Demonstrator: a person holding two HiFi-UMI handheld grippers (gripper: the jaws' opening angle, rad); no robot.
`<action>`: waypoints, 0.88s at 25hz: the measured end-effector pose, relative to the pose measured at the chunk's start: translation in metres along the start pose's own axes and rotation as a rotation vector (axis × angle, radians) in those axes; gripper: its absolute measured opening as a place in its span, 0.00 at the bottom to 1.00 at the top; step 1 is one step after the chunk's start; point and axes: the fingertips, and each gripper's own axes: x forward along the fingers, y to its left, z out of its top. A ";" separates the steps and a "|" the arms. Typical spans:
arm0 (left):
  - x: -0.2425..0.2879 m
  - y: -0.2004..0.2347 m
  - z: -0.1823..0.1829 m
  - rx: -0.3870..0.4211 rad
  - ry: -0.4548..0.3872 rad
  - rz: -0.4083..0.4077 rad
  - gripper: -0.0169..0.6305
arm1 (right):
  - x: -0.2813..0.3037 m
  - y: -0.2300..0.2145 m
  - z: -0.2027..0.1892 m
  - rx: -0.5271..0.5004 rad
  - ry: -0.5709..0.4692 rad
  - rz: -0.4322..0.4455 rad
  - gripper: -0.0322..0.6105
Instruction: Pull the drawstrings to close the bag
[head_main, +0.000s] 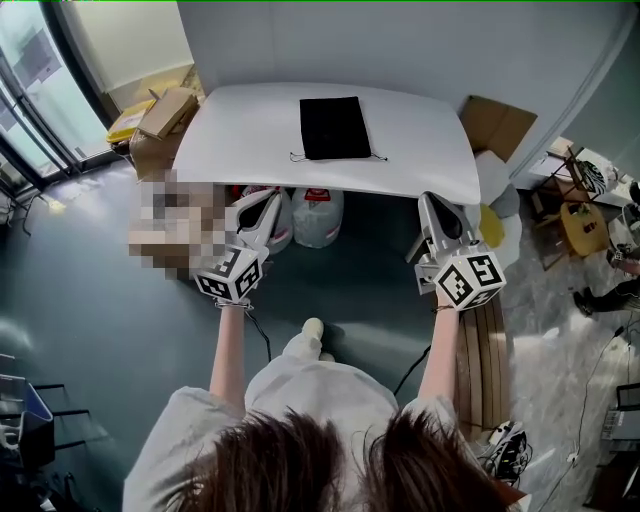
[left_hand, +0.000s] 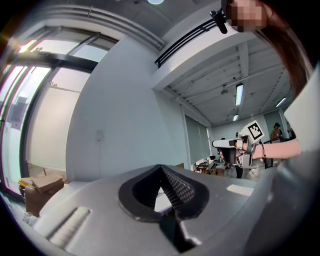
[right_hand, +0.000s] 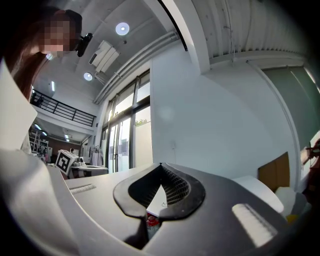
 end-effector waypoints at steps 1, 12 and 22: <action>0.002 0.003 -0.001 -0.002 0.000 0.000 0.02 | 0.004 -0.001 -0.001 0.001 0.000 0.000 0.07; 0.046 0.052 -0.004 -0.007 -0.002 0.005 0.02 | 0.059 -0.024 -0.007 0.005 -0.002 0.000 0.07; 0.096 0.082 -0.019 -0.037 0.007 -0.046 0.02 | 0.102 -0.050 -0.022 0.005 0.035 -0.038 0.07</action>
